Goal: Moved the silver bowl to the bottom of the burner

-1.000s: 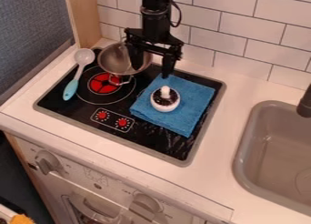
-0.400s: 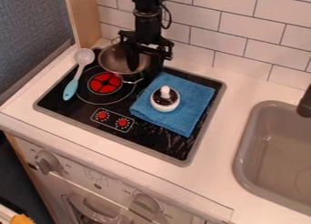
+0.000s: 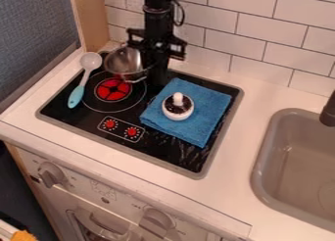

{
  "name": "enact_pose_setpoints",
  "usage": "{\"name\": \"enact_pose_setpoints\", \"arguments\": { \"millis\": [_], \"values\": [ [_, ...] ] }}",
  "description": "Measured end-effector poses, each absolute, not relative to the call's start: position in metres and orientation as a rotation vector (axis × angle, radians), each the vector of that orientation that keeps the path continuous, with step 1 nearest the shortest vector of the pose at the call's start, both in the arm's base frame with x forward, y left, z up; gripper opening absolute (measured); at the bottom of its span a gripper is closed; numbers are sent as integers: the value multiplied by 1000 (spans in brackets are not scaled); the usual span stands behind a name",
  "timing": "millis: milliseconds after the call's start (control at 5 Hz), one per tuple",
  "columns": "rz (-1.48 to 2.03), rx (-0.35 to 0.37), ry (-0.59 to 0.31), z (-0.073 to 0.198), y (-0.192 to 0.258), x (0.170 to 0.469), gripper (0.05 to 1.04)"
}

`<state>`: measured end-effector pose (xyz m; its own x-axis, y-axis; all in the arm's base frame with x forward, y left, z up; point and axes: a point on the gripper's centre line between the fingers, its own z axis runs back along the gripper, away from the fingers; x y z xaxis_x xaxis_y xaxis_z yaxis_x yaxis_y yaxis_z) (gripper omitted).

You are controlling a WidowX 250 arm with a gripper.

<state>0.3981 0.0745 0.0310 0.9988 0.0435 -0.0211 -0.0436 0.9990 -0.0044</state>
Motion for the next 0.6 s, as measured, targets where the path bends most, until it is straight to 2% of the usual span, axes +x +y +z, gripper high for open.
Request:
{"name": "enact_pose_setpoints", "arguments": {
  "millis": [200, 400, 600],
  "values": [
    [33, -37, -30, 56, 72, 399, 89],
    [47, -40, -80, 88, 77, 386, 72],
    [46, -59, -95, 101, 79, 356, 72]
  ]
}}
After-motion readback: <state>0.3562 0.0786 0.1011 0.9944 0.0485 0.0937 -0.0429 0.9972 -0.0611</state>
